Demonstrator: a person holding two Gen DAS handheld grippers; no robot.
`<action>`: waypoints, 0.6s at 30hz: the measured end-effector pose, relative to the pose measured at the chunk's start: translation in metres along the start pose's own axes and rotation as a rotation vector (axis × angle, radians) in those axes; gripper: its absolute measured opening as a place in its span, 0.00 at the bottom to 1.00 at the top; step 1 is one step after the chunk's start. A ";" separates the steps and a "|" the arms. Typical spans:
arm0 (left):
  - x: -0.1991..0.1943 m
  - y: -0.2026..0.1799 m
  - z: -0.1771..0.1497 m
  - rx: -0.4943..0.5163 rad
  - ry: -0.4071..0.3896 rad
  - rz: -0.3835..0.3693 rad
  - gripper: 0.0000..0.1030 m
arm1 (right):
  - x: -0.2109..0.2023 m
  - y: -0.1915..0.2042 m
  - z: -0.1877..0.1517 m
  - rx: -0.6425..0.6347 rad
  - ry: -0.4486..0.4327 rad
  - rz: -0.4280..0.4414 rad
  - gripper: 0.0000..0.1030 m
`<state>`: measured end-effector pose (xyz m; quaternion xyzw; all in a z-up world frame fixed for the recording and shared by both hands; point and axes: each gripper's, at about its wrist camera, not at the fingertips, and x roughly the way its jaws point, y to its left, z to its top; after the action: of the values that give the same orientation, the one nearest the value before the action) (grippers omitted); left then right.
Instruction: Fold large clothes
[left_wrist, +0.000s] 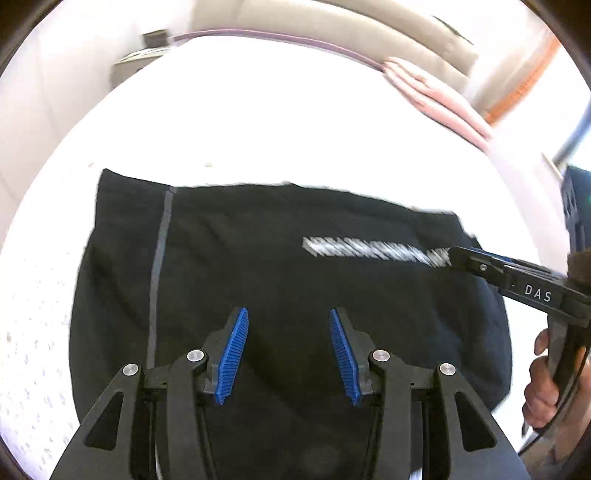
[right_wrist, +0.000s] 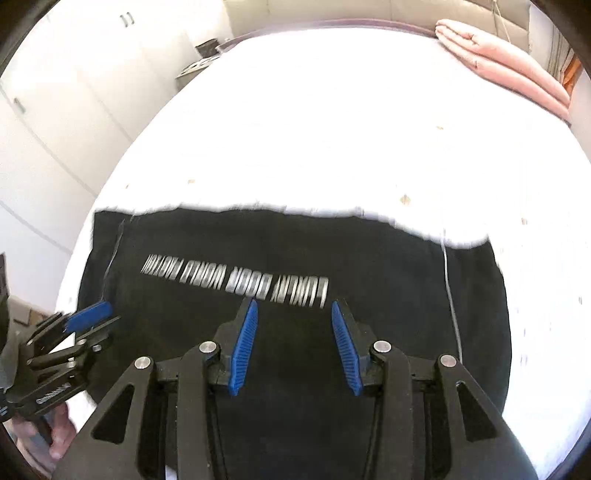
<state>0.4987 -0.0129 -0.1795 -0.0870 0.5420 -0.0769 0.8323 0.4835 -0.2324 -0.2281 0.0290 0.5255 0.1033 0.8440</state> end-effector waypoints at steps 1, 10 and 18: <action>0.008 0.005 0.003 -0.016 0.010 0.004 0.46 | 0.013 -0.002 0.009 0.008 0.006 -0.005 0.45; 0.068 0.036 0.010 -0.120 0.077 -0.036 0.54 | 0.083 -0.011 0.009 0.019 0.071 -0.054 0.42; 0.061 0.026 0.003 -0.099 0.061 -0.070 0.55 | 0.067 -0.019 0.001 0.022 0.010 -0.034 0.52</action>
<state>0.5265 -0.0012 -0.2385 -0.1448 0.5669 -0.0817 0.8068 0.5161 -0.2374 -0.2899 0.0286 0.5313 0.0833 0.8426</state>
